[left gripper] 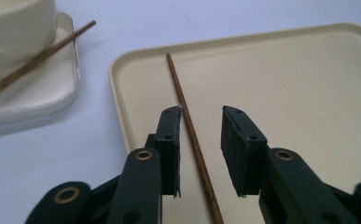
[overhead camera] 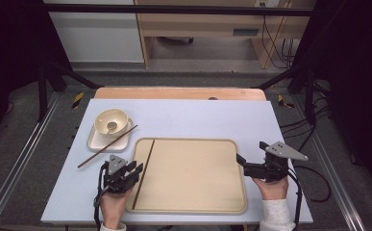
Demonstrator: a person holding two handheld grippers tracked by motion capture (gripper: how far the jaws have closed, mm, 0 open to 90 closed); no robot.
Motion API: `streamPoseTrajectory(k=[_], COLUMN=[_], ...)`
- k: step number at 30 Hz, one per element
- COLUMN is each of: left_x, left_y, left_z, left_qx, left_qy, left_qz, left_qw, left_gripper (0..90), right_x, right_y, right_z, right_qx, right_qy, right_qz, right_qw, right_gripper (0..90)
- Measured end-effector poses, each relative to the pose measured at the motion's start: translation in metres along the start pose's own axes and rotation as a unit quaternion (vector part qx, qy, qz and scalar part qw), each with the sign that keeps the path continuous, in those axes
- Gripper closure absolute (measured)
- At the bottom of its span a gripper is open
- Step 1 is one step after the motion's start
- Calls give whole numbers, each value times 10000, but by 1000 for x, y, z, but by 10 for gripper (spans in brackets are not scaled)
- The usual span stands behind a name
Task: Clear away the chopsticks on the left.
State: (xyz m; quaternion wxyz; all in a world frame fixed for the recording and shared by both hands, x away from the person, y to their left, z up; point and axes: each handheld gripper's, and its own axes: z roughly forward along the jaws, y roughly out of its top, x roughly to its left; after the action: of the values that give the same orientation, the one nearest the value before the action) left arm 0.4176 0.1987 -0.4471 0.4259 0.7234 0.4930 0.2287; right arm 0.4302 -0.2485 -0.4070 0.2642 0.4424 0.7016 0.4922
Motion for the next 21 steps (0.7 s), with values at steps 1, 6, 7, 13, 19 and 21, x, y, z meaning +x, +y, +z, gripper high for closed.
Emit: streamPoseTrajectory(k=[1, 6, 7, 13, 19, 21], left_x=[2, 9, 11, 25, 39, 45], left_y=[8, 26, 28, 40, 40, 39], left_z=[-4, -13, -14, -18, -23, -25], left_qx=[-59, -211, -229, -240, -155, -164], left_qy=[-122, -358, -404, -645, -716, -706], left_qz=[64, 353, 390, 547, 739, 698], left_qw=[9999, 9985, 9982, 9961, 9946, 9949], left_gripper=[647, 570, 548, 428, 384, 372], right_x=[0, -1, -1, -1, -1, -1], right_y=[0, 1, 1, 1, 1, 1], right_z=[0, -2, -3, -3, -4, -3], right_qx=[-10, -60, -55, -77, -82, -73], right_qy=[-1, -9, -19, -14, -7, -30], right_qz=[6, 44, 45, 21, 33, 35], right_qw=[10000, 10000, 10000, 10000, 10000, 10000], right_gripper=[30, 30, 31, 30, 30, 30])
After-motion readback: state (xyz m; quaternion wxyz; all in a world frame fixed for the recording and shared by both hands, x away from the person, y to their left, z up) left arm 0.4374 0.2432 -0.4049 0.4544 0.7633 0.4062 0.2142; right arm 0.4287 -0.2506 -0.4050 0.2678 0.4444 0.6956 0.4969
